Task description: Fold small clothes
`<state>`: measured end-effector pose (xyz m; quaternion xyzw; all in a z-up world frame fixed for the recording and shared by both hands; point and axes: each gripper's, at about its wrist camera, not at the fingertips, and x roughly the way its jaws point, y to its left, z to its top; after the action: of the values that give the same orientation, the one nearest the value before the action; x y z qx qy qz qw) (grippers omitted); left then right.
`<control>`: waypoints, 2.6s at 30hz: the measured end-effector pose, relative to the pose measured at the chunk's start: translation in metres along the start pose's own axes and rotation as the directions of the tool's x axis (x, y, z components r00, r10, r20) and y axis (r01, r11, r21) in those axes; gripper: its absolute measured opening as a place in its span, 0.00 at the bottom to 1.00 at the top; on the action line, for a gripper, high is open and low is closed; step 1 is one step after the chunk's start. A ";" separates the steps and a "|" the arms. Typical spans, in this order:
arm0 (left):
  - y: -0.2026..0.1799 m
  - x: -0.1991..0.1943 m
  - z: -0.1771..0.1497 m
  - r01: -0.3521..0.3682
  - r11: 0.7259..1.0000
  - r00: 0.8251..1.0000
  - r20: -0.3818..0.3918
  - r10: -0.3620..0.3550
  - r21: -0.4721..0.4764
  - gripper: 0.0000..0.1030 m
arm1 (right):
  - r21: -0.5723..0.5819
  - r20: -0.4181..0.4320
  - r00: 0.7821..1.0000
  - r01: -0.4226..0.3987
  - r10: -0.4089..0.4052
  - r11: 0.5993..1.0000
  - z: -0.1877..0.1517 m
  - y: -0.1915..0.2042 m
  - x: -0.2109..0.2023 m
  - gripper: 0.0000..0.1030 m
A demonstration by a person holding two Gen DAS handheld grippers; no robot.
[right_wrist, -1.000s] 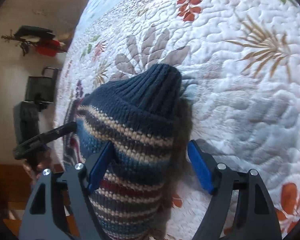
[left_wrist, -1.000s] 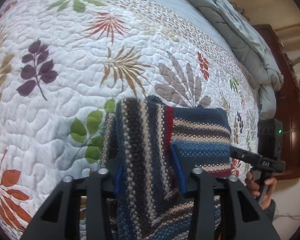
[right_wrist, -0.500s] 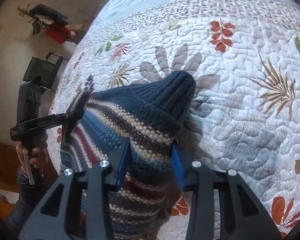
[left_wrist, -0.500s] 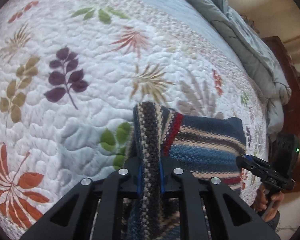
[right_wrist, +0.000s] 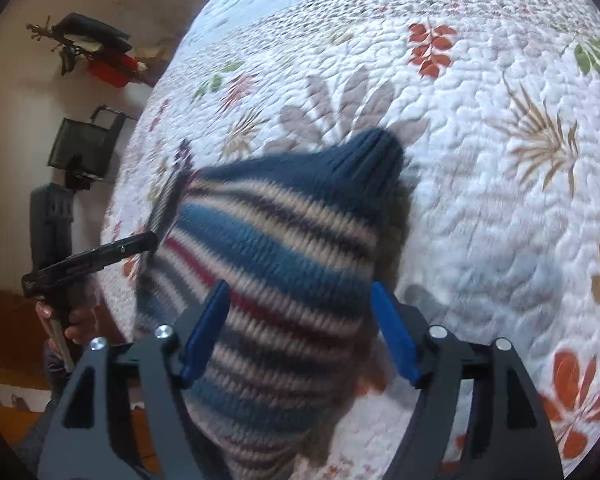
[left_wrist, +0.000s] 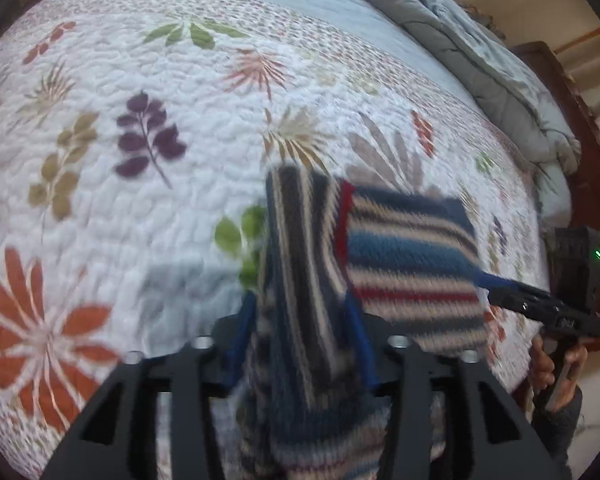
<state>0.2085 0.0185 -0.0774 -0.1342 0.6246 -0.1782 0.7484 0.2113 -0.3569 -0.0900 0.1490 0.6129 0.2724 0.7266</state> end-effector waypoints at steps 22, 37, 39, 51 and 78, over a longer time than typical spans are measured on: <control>0.033 0.030 -0.061 0.292 0.954 0.955 -0.028 -0.295 -0.074 0.64 | 0.045 -0.019 0.995 -0.092 0.093 0.995 -0.076 0.004 0.008 0.79; 0.038 0.054 -0.054 0.419 0.908 0.903 -0.090 -0.419 -0.022 0.78 | 0.067 -0.025 0.982 -0.186 0.188 0.980 -0.070 0.000 0.021 0.83; 0.046 0.048 -0.063 0.452 0.892 0.888 -0.085 -0.453 -0.029 0.78 | 0.051 -0.025 0.983 -0.181 0.183 0.982 -0.073 0.003 0.017 0.83; 0.030 0.062 -0.054 0.484 0.874 0.866 -0.122 -0.485 -0.040 0.84 | 0.046 -0.030 0.982 -0.187 0.188 0.981 -0.072 0.008 0.030 0.86; -0.055 0.043 -0.048 0.524 0.852 0.852 -0.006 -0.524 0.006 0.40 | -0.043 0.206 0.974 -0.087 0.094 0.995 -0.096 -0.013 -0.076 0.34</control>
<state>0.1625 -0.0485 -0.1009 -0.2959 0.5656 -0.3778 0.6707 0.1129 -0.4228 -0.0549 0.1923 0.5217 0.2983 0.7758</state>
